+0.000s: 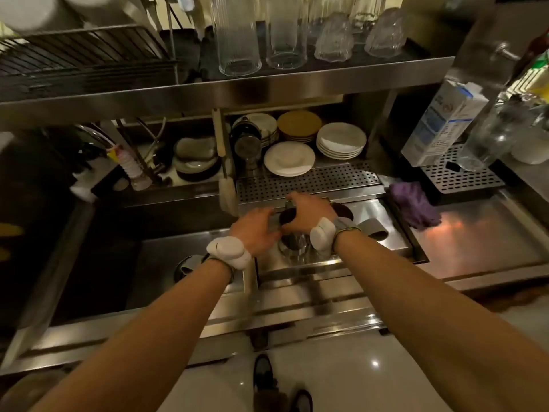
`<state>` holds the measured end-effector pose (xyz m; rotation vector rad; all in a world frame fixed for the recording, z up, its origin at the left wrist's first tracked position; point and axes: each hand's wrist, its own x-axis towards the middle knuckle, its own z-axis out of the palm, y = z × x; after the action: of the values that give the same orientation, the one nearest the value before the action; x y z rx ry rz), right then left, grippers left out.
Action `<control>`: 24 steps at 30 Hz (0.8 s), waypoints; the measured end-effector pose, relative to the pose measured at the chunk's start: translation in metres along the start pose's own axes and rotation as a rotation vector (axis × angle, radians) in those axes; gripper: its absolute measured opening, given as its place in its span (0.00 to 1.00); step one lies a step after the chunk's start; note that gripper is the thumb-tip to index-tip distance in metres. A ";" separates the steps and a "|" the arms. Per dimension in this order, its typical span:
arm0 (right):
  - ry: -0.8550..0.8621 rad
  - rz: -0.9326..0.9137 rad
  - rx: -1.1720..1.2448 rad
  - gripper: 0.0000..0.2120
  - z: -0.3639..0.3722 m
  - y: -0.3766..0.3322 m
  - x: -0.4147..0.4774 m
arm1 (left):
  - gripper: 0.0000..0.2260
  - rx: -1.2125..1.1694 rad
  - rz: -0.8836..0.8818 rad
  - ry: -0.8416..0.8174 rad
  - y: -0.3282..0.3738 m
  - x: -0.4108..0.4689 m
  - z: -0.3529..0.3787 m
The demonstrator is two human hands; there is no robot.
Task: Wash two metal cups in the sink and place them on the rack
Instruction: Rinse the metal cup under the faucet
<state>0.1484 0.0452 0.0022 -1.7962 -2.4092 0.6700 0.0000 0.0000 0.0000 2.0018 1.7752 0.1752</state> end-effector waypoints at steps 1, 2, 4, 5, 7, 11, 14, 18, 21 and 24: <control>-0.035 0.014 -0.012 0.38 -0.001 0.000 0.001 | 0.25 0.010 -0.013 -0.023 0.000 0.001 -0.001; -0.050 0.014 -0.036 0.41 -0.001 0.000 0.004 | 0.26 0.020 -0.018 -0.024 -0.002 0.003 -0.001; -0.085 0.021 -0.097 0.42 0.000 0.002 0.008 | 0.25 0.038 -0.030 -0.022 -0.008 0.007 -0.001; -0.098 0.013 -0.126 0.42 0.001 0.002 0.011 | 0.25 0.039 -0.041 -0.023 -0.010 0.009 -0.001; -0.108 0.009 -0.155 0.41 0.002 0.001 0.016 | 0.24 0.037 -0.051 -0.020 -0.014 0.010 -0.002; -0.136 0.035 -0.195 0.39 0.005 -0.002 0.016 | 0.25 0.045 -0.068 -0.011 -0.018 0.005 -0.006; -0.135 0.053 -0.131 0.35 0.006 -0.001 0.014 | 0.25 0.016 -0.074 -0.017 -0.021 0.002 -0.008; -0.103 0.031 -0.062 0.35 -0.004 -0.006 0.010 | 0.26 -0.038 -0.101 0.019 -0.025 -0.006 -0.017; -0.034 -0.015 0.027 0.36 -0.020 -0.017 0.006 | 0.32 -0.065 -0.088 0.010 -0.021 -0.015 -0.026; 0.045 -0.088 0.130 0.32 -0.036 -0.038 0.002 | 0.38 -0.132 -0.055 0.001 -0.011 -0.022 -0.038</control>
<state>0.1244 0.0493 0.0487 -1.6278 -2.3419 0.7495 -0.0285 -0.0108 0.0338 1.8591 1.7698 0.2688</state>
